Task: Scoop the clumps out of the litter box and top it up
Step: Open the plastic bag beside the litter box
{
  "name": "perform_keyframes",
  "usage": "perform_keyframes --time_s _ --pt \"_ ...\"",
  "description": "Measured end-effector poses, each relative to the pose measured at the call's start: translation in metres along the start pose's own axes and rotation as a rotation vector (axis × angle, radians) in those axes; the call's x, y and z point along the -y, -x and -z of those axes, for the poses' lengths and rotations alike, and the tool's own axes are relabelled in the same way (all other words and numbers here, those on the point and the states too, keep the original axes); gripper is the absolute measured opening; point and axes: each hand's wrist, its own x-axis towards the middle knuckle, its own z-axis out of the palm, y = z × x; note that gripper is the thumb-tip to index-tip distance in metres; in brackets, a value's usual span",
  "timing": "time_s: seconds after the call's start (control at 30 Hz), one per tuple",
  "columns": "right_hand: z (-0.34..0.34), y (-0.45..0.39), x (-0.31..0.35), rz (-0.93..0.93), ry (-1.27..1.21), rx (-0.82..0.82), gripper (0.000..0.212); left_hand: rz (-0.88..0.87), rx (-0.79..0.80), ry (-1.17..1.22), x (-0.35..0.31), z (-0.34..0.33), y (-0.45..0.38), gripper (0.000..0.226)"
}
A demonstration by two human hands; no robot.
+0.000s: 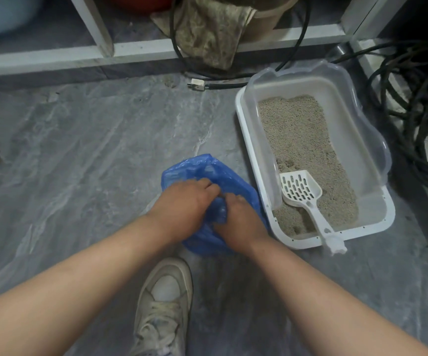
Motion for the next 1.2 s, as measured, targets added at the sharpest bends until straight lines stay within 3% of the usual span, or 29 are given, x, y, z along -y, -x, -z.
perform_keyframes --time_s 0.1,0.2,0.33,0.47,0.53,0.7,0.77,0.87,1.0,1.1,1.2 --pt "0.002 0.0 -0.002 -0.042 0.024 0.039 0.068 0.111 0.092 -0.227 0.003 0.005 0.002 0.07" --pt "-0.002 -0.001 -0.003 -0.067 -0.006 0.036 0.089 0.183 0.146 -0.264 0.007 0.011 0.009 0.089" --pt "-0.007 -0.006 0.0 -0.092 -0.019 0.088 0.088 0.27 0.185 -0.239 0.021 0.021 0.013 0.079" --pt "-0.01 -0.009 0.013 -0.002 -0.097 0.1 0.089 0.316 0.201 -0.201 0.033 0.034 0.017 0.082" --pt "-0.015 -0.014 0.02 0.024 -0.112 0.103 0.075 0.311 0.182 -0.157 0.041 0.033 0.02 0.08" --pt "-0.022 -0.016 0.028 0.167 -0.049 0.149 0.028 0.134 0.039 0.233 0.049 0.015 0.03 0.054" --pt "-0.017 -0.012 0.032 0.227 -0.112 0.07 0.027 0.076 -0.05 0.348 0.049 0.011 0.035 0.038" --pt "-0.009 -0.009 0.037 0.259 -0.214 -0.071 0.025 -0.003 -0.223 0.476 0.041 0.009 0.043 0.03" --pt "0.007 -0.007 0.036 0.254 -0.26 -0.255 0.01 -0.109 -0.576 0.51 0.023 0.006 0.051 0.025" --pt "0.015 -0.005 0.033 0.197 -0.29 -0.298 0.009 -0.004 -0.784 0.351 0.02 0.006 0.051 0.03" --pt "0.013 -0.009 0.029 0.138 -0.278 -0.239 0.023 0.246 -0.758 0.319 0.028 0.009 0.046 0.044"
